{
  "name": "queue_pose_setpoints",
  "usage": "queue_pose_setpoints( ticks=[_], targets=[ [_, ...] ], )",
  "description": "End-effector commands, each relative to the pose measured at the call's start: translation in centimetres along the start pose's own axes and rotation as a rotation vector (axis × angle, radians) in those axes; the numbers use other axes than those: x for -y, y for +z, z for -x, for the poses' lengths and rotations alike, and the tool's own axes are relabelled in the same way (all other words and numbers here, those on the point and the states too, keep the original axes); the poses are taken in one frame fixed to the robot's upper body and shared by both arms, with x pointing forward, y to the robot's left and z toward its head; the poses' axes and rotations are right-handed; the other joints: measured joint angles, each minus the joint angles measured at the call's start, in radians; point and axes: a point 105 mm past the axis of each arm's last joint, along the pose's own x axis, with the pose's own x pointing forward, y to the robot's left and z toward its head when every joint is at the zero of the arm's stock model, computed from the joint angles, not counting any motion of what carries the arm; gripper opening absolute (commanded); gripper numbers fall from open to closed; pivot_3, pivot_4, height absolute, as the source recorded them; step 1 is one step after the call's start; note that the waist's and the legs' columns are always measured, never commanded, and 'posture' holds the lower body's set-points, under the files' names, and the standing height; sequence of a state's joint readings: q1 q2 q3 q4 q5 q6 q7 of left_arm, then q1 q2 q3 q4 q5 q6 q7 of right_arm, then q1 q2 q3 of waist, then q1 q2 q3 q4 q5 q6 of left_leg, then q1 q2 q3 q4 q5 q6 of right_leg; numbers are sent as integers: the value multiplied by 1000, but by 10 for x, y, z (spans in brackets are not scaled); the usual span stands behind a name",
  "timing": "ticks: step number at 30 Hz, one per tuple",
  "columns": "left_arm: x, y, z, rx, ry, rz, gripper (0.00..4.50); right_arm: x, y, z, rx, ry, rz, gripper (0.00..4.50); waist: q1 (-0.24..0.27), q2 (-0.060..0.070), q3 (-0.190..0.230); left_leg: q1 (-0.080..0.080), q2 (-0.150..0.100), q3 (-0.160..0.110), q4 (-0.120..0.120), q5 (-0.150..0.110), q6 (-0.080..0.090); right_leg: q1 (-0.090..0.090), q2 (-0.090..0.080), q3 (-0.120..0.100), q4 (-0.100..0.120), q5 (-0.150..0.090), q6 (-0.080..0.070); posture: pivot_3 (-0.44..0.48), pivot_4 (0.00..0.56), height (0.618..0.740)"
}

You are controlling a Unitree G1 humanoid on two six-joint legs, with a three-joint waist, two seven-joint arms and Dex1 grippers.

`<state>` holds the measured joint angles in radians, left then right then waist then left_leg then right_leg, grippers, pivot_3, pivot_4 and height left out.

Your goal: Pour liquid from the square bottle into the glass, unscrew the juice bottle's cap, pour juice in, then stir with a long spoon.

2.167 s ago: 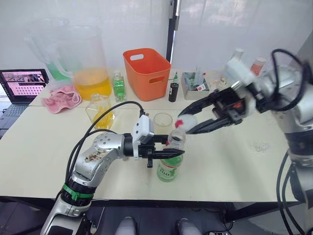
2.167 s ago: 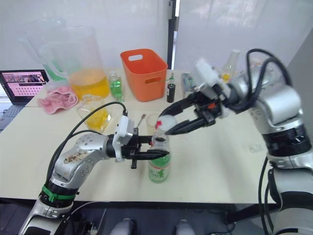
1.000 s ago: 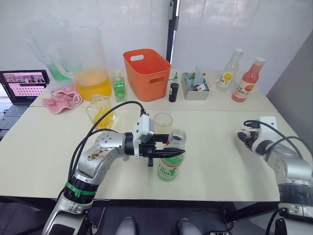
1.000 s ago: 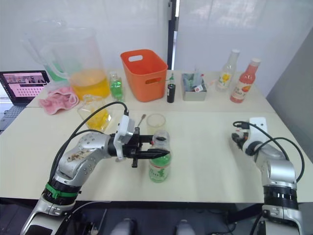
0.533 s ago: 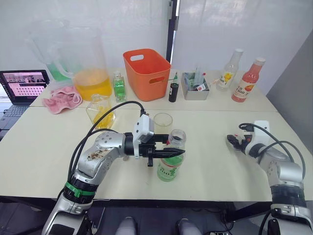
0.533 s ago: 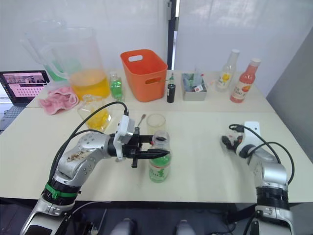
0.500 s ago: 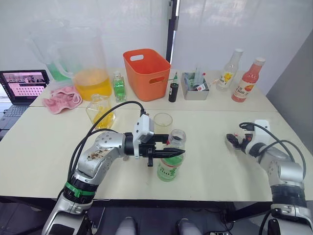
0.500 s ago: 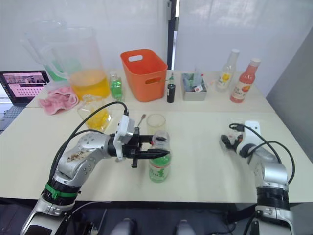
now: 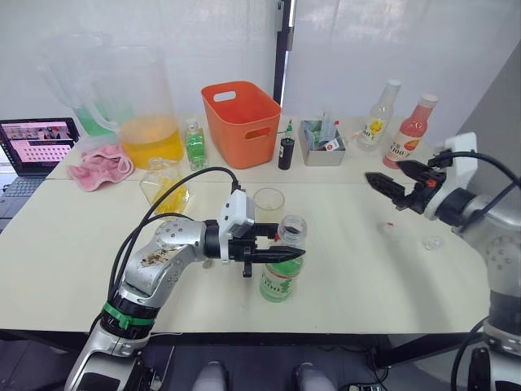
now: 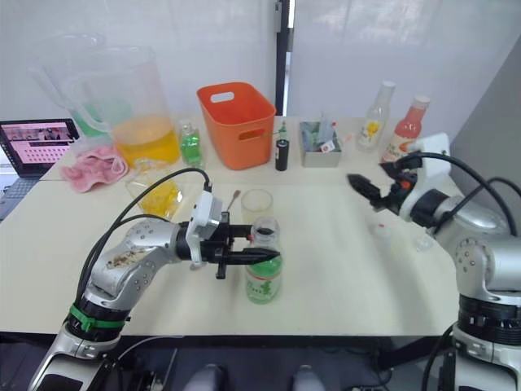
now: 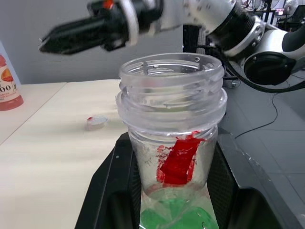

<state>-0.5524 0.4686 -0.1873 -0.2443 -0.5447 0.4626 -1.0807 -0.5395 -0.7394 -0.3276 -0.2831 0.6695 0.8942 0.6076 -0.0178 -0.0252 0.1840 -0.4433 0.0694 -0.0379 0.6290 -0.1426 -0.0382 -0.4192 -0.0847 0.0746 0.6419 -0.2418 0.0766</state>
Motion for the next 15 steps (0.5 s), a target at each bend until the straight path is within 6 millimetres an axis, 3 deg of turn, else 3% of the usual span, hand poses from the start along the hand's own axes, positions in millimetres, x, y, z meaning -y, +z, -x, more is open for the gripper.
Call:
queue_pose_setpoints(
  ticks=[1,6,13,15],
  targets=[
    [-7,10,10,-34,71,-38,1329,-34,12,3,-16,175,25,4464,0,0,0,0,0,0,0,0,0,0,0,0,0,0,0,0,150,703],
    [-6,34,31,-22,145,-38,1329,-64,15,10,-74,378,22,4464,-10,-1,1,-1,0,0,-1,0,0,-3,0,0,1,-2,-4,0,150,703],
    [-8,60,61,-14,219,-25,1329,-76,9,12,-122,466,13,4464,-7,-3,2,-3,0,0,-1,0,0,-3,0,0,0,-1,1,0,150,703],
    [-21,65,87,-62,300,-55,1329,-78,7,9,-120,481,10,4464,-4,-4,3,-3,0,0,-1,0,0,-3,0,0,0,-1,1,0,150,703]
  ],
)
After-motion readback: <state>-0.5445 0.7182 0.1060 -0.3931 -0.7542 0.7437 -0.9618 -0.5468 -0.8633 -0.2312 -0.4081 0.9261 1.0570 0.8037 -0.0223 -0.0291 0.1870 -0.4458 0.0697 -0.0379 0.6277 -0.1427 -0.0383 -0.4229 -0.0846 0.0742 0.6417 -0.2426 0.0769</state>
